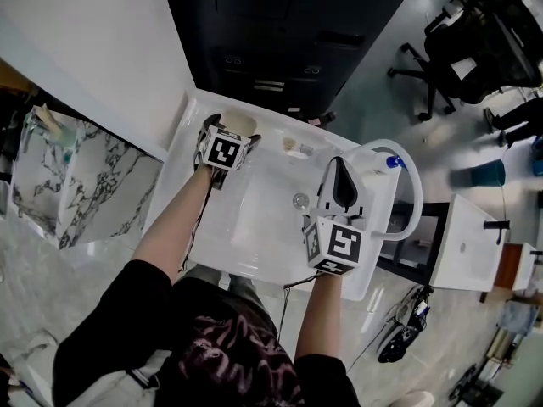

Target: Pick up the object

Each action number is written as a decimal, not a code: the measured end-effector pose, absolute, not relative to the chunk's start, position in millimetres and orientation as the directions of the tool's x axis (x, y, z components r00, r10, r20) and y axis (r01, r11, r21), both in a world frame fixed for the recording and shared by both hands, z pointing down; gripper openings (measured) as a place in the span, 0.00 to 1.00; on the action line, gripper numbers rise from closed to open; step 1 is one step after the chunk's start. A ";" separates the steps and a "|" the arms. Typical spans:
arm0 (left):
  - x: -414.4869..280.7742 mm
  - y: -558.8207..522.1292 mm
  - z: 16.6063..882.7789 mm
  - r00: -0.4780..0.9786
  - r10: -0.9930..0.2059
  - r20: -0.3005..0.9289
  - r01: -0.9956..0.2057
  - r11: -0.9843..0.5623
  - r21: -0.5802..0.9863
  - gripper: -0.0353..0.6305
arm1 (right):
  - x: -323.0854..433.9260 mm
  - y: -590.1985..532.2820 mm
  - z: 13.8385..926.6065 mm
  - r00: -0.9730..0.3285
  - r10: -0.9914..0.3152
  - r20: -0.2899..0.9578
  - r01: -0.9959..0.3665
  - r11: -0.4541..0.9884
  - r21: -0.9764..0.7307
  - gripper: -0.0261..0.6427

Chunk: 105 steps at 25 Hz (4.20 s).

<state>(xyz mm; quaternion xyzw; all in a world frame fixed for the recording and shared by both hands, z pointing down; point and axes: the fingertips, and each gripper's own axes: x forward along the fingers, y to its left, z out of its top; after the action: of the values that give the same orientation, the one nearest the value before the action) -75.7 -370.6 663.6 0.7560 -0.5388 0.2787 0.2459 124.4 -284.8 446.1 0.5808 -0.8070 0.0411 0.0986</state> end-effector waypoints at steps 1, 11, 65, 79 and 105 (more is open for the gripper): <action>-77.4 -373.1 667.7 0.255 -0.671 0.697 -0.954 -0.292 0.068 0.82 | 125.2 -284.7 449.0 -0.302 -0.929 0.213 -0.946 0.319 0.048 0.06; -75.8 -381.9 686.0 0.213 -0.614 0.760 -0.954 -0.299 0.027 0.82 | 138.2 -288.9 465.9 -0.295 -0.927 0.231 -0.949 0.313 0.044 0.06; -62.5 -344.8 575.7 0.200 -0.830 0.521 -0.933 -0.324 -0.158 0.08 | 138.7 -274.0 456.8 -0.294 -0.931 0.217 -0.953 0.302 0.004 0.06; -59.7 -299.8 466.7 0.258 -0.899 0.355 -0.947 -0.308 -0.090 0.08 | 130.5 -264.3 438.4 -0.308 -0.931 0.195 -0.949 0.316 0.012 0.06; -51.2 -253.3 372.1 0.298 -0.941 0.159 -0.946 -0.313 -0.081 0.08 | 127.5 -255.1 402.9 -0.332 -0.932 0.147 -0.939 0.342 0.045 0.06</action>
<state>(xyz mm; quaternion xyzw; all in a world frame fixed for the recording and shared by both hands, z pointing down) -51.2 -253.3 372.1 0.8054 -0.5859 0.0885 0.0138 127.5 -255.1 402.9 0.5733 -0.8157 0.0241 0.0733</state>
